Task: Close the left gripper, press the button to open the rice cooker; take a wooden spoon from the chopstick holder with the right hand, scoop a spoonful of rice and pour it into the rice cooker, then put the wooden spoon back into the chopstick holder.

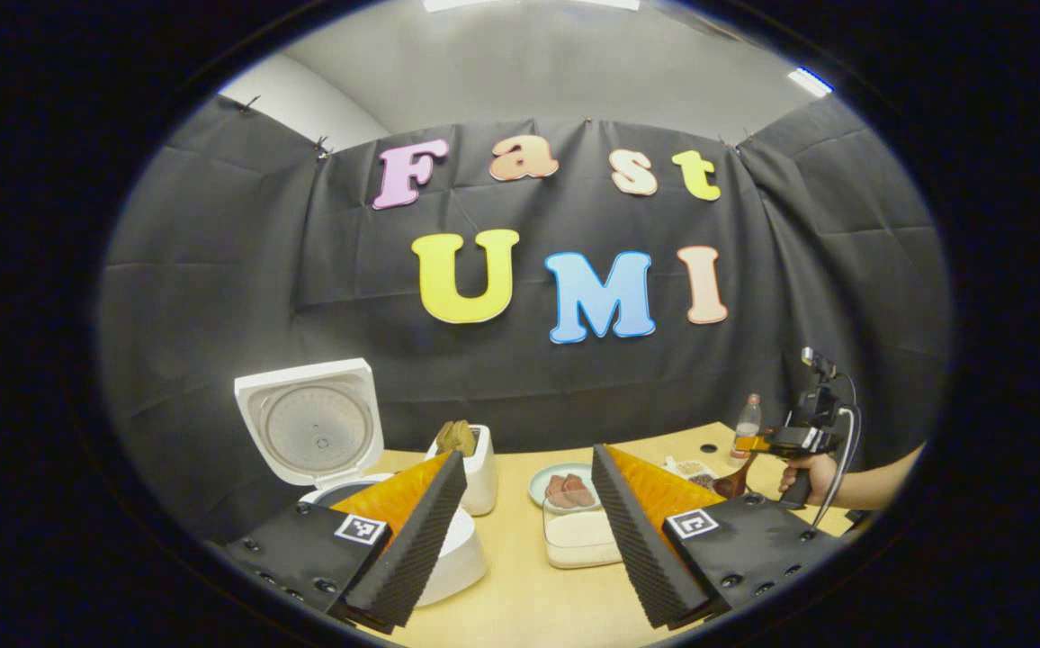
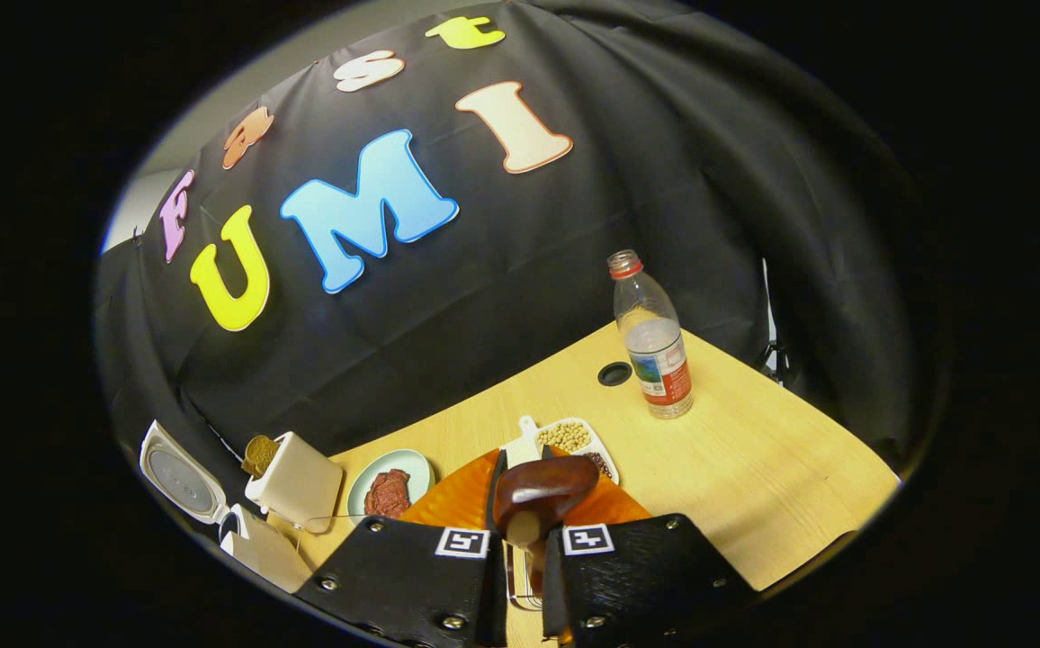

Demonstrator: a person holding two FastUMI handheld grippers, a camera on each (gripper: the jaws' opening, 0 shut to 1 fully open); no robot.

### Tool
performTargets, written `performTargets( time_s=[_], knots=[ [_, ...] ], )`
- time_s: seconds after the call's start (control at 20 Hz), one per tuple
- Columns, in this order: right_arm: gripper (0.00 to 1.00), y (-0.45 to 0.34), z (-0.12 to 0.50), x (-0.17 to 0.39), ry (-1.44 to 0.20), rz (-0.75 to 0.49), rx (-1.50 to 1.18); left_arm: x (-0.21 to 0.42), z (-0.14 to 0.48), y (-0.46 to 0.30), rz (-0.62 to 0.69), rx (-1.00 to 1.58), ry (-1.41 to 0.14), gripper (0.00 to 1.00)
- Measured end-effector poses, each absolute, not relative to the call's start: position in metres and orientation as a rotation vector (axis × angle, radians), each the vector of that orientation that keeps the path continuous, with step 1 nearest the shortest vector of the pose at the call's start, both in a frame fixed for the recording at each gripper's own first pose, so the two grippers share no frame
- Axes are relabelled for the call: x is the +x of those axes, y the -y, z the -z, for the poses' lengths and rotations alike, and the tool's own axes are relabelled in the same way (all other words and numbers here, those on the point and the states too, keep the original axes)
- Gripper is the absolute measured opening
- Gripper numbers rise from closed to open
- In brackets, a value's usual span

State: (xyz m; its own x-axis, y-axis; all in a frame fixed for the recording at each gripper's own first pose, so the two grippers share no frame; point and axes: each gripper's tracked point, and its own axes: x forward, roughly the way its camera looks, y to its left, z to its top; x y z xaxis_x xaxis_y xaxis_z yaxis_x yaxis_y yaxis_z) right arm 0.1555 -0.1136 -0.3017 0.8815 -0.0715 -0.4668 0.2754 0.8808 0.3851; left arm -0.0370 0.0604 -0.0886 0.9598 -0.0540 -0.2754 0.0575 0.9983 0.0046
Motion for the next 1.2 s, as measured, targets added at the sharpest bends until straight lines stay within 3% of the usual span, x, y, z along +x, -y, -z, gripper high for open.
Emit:
performTargets(
  time_s=[0.1, 0.2, 0.3, 0.35, 0.5, 0.75, 0.9, 1.0, 1.2],
  knots=[
    [0.16, 0.113, 0.315, 0.155, -0.483, 0.192, 0.449, -0.038, 0.086, -0.063, 0.048, 0.017, -0.278, 0.93],
    [0.16, 0.116, 0.314, 0.155, -0.467, 0.206, 0.463, -0.039, 0.084, -0.064, 0.044, 0.029, -0.27, 1.0],
    [0.21, 0.131, 0.313, 0.147, -0.47, 0.249, 0.424, -0.036, 0.083, -0.062, 0.051, 0.025, -0.266, 1.0],
    [0.28, 0.141, 0.317, 0.149, -0.473, 0.273, 0.393, -0.034, 0.084, -0.061, 0.056, 0.02, -0.265, 0.99],
    [1.0, 0.16, 0.29, 0.134, -0.435, 0.305, 0.338, -0.026, 0.082, -0.053, 0.077, 0.003, -0.253, 0.96],
    [0.98, 0.174, 0.219, 0.095, -0.343, 0.332, 0.181, -0.01, 0.071, -0.043, 0.103, -0.013, -0.216, 0.94],
    [0.97, 0.152, 0.183, 0.078, -0.332, 0.264, 0.132, 0.0, 0.064, -0.056, 0.049, -0.009, -0.198, 1.0],
    [0.97, 0.135, 0.155, 0.069, -0.302, 0.213, 0.127, 0.008, 0.062, -0.064, 0.03, -0.021, -0.196, 0.92],
    [0.97, 0.096, 0.117, 0.054, -0.259, 0.113, 0.084, 0.021, 0.051, -0.087, 0.014, -0.036, -0.195, 0.92]
  ],
)
